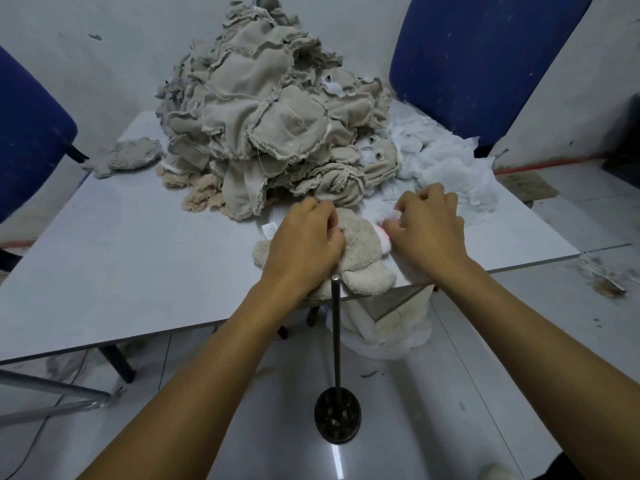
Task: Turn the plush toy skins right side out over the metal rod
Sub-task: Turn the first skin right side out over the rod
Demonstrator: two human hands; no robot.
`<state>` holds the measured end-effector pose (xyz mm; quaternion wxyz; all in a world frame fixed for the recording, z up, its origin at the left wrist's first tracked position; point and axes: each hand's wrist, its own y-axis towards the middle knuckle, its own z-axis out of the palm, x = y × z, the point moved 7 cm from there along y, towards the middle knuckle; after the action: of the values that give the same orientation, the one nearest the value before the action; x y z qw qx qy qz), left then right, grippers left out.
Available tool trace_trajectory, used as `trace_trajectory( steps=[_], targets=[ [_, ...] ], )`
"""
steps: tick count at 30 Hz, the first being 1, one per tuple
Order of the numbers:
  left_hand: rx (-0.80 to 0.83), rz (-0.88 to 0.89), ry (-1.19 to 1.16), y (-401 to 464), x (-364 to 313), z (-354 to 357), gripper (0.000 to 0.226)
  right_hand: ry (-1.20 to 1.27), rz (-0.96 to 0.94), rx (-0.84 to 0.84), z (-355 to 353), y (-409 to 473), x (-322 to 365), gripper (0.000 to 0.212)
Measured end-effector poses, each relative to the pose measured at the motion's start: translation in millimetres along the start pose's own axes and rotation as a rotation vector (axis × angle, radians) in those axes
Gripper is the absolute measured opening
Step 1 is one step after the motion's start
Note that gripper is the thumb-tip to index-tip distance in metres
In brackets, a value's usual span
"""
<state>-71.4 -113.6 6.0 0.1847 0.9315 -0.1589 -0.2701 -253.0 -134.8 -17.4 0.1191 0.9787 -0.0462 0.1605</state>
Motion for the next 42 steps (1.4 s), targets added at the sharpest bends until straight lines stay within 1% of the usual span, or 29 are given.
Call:
trace_trajectory(
  steps=[1,3,5,6,8,9,12,14,15,18,20,22,26,30,33,38,40,42],
  targets=[
    [-0.007,0.077,0.058,-1,-3,-3,0.006,0.053,-0.021,-0.030,-3,0,2,0.029],
    [0.066,0.167,0.132,-3,-6,0,0.006,0.256,-0.098,-0.128,-13,-2,11,0.023],
    [0.154,0.128,0.133,-7,-2,8,0.007,0.486,-0.158,-0.199,-24,-8,25,0.019],
    [0.172,0.086,0.122,-8,1,10,0.007,0.584,-0.172,-0.206,-28,-11,33,0.019],
    [0.174,0.007,0.117,-8,8,10,0.007,0.755,-0.177,-0.145,-25,-18,51,0.017],
    [0.170,-0.030,0.112,-7,12,8,0.008,0.789,-0.183,-0.109,-21,-22,59,0.016],
    [0.188,-0.197,-0.016,-8,27,3,0.011,0.779,-0.199,-0.073,-6,-35,74,0.029],
    [0.218,-0.290,-0.145,-10,34,4,0.012,0.758,-0.194,-0.086,0,-40,75,0.030],
    [0.227,-0.339,-0.234,-12,38,4,0.014,0.740,-0.197,-0.097,1,-41,74,0.030],
    [0.209,-0.526,-0.626,-16,48,7,0.017,0.685,-0.237,-0.121,3,-46,72,0.035],
    [0.181,-0.598,-0.798,-20,52,8,0.015,0.661,-0.277,-0.153,4,-51,75,0.031],
    [0.170,-0.643,-0.890,-22,55,9,0.015,0.617,-0.323,-0.185,5,-56,80,0.022],
    [0.130,-0.698,-0.988,-26,59,8,0.019,0.547,-0.387,-0.212,7,-63,81,0.016],
    [0.076,-0.710,-1.107,-29,59,8,0.014,0.446,-0.476,-0.203,13,-69,88,0.011],
    [0.053,-0.698,-1.110,-29,60,8,0.012,0.453,-0.408,-0.235,14,-67,85,0.011],
    [0.056,-0.651,-1.109,-28,57,10,0.012,0.460,-0.236,-0.213,17,-57,79,0.016],
    [0.044,-0.648,-1.123,-29,56,10,0.011,0.483,-0.241,-0.197,15,-56,80,0.015],
    [0.022,-0.658,-1.149,-30,58,9,0.011,0.516,-0.302,-0.180,12,-60,84,0.015]
  ],
)
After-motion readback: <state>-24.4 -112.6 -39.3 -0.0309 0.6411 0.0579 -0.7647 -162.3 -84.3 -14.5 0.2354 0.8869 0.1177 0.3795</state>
